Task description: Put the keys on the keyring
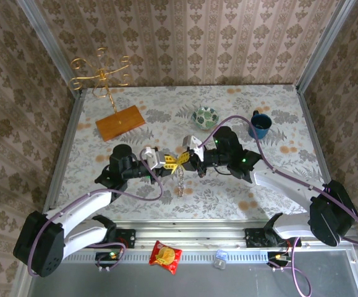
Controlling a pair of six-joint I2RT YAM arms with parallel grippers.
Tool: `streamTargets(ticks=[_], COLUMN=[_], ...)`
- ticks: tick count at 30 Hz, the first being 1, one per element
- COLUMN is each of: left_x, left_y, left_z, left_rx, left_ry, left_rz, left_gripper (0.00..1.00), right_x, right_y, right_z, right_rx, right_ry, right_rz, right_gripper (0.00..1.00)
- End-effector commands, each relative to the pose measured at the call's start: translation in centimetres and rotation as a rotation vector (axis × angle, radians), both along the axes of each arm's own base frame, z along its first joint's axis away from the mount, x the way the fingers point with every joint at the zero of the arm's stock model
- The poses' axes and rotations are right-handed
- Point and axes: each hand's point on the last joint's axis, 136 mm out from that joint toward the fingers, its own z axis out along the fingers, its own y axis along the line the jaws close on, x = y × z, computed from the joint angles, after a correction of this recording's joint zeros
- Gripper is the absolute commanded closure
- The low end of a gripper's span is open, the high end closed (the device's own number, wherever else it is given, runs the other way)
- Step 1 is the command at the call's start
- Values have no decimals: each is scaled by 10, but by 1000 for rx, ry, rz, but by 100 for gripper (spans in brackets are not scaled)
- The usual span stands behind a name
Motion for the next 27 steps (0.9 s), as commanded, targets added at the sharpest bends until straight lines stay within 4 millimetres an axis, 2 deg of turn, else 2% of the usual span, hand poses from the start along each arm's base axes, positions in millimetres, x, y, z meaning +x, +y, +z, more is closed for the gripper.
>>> streamTargets(ticks=[1, 4, 6, 9, 13, 20, 27], left_x=[-7, -7, -7, -4, -2, -5, -9], left_y=[-4, -4, -4, -3, -3, -5, -9], left_z=[6, 6, 5, 1, -7, -15, -18], left_rx=[-32, -36, -30, -12, 47, 104, 119], left_ry=[-23, -30, -43, -65, -111, -170, -186], left_rz=[-41, -43, -39, -9, 23, 30, 13], left_gripper=[89, 99, 100, 100, 100, 100, 100], right_x=[-10, -11, -7, 5, 8, 0, -11], right_y=[10, 10, 7, -5, -22, -36, -26], right_z=[3, 0, -5, -14, -19, -26, -26], right_rx=[-7, -18, -49, -143, -231, -283, -264], right_ry=[-17, -10, -15, -54, -115, -201, -195], right_rz=[65, 68, 41, -28, -71, -59, 20], right_gripper=[100, 100, 98, 85, 69, 66, 68])
